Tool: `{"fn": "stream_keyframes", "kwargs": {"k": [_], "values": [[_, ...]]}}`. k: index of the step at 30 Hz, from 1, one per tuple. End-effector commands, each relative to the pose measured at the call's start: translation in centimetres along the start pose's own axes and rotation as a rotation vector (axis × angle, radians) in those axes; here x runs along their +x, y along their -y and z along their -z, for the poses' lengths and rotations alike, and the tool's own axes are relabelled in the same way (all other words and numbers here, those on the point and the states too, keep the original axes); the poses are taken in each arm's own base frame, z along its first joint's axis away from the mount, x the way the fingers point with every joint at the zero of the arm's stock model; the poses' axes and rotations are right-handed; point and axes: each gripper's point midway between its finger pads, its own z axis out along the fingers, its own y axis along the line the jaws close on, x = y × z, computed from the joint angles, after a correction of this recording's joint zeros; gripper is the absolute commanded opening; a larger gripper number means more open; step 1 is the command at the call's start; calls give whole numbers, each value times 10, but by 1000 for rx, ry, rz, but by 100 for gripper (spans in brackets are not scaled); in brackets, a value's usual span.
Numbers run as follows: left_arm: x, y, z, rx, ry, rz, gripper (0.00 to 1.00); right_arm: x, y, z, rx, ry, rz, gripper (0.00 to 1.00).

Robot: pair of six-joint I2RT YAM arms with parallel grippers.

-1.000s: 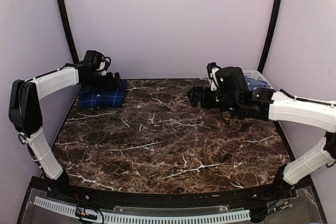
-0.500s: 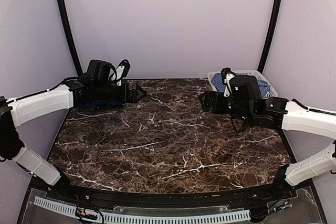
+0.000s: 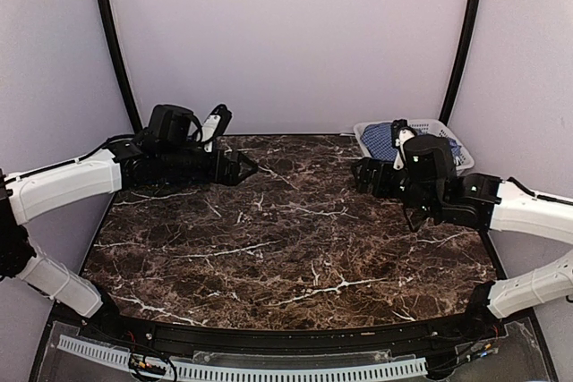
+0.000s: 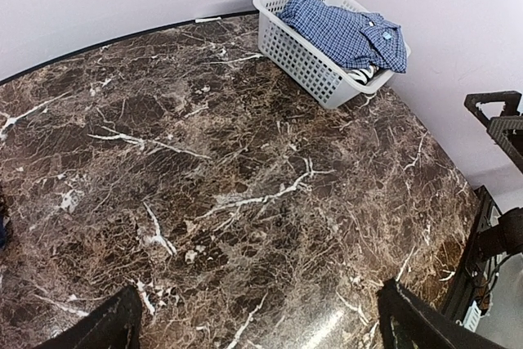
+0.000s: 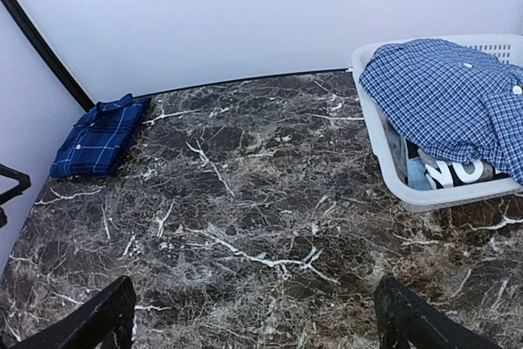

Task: Fold and stack the long sleeve shirts
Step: Reset both arms

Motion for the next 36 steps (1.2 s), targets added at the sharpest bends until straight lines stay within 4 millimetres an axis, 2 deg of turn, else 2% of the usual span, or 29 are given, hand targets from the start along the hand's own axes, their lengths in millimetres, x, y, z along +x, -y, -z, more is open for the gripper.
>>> {"fn": "stream_keyframes", "kwargs": {"k": [1,16,36], "values": [[-7,4,11,2,41,-34,99,-2,4,-7,47,3,-14,99],[-1,1,12,-7,30,-29,99,-5,0,-10,44,9,-5,99],[1,1,9,-6,20,-26,99,-8,2,-6,44,19,-3,99]]}}
